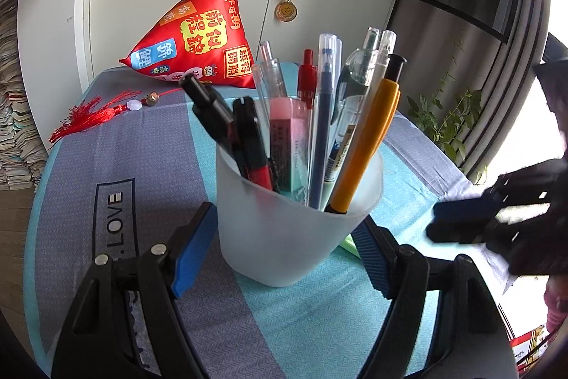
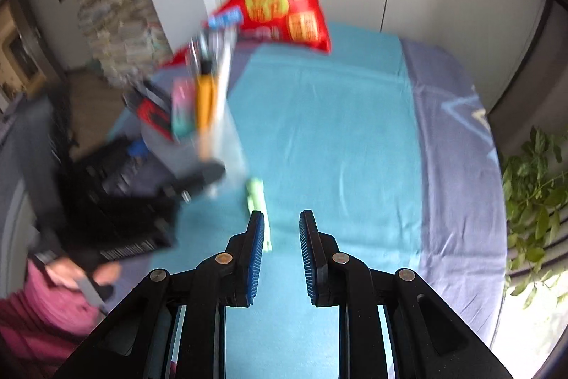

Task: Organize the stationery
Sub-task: 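Move the right gripper to the green highlighter and grasp it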

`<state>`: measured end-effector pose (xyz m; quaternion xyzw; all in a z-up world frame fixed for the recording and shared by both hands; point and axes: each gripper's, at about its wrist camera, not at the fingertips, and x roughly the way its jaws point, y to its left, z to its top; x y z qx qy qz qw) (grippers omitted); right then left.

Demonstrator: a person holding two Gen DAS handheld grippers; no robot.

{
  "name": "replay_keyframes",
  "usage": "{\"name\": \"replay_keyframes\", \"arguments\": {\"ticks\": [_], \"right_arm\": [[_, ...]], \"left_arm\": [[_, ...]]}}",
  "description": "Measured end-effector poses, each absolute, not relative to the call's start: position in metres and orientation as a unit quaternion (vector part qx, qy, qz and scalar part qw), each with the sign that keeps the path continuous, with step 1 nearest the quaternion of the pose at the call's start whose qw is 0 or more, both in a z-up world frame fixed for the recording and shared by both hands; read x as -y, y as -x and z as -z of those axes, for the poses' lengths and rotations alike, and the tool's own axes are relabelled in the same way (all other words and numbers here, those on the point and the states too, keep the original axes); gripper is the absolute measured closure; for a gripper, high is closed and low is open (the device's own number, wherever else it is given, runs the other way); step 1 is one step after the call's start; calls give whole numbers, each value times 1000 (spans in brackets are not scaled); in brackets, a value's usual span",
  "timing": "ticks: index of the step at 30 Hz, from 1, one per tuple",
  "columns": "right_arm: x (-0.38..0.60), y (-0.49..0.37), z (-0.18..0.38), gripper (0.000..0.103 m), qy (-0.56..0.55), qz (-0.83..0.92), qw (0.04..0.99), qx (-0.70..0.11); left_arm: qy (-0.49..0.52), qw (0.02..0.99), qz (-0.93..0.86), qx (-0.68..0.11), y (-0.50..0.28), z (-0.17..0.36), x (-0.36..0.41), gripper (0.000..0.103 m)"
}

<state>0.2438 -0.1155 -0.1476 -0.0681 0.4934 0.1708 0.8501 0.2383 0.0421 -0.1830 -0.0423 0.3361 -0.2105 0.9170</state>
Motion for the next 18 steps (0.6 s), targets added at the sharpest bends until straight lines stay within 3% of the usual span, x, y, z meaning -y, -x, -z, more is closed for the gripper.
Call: {"name": "replay_keyframes", "arguments": {"ticks": [16, 18], "right_arm": [[97, -256, 203, 82, 102, -201, 832, -506], [98, -253, 203, 87, 108, -193, 838, -498]], "left_arm": [[44, 916, 211, -337, -238, 183, -43, 27], [44, 916, 211, -337, -238, 183, -43, 27]]}}
